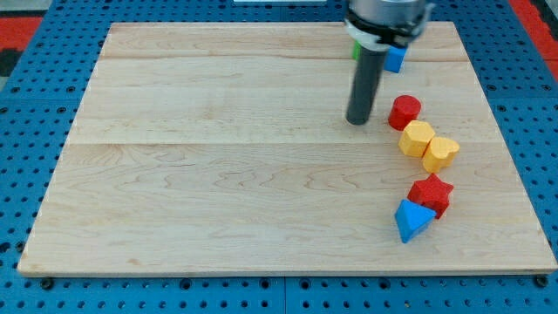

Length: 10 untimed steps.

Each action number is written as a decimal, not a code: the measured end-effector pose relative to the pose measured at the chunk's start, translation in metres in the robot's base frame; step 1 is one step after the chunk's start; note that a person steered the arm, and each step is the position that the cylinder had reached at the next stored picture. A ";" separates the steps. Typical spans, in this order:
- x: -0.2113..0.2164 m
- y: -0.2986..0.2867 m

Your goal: Move the blue triangle closer to the green circle

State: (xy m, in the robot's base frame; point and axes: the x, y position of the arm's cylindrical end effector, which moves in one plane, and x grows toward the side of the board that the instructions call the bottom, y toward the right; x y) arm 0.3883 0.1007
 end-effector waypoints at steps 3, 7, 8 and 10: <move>0.019 0.065; 0.167 -0.054; 0.230 -0.047; 0.227 0.114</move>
State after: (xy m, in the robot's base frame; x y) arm 0.6158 0.2150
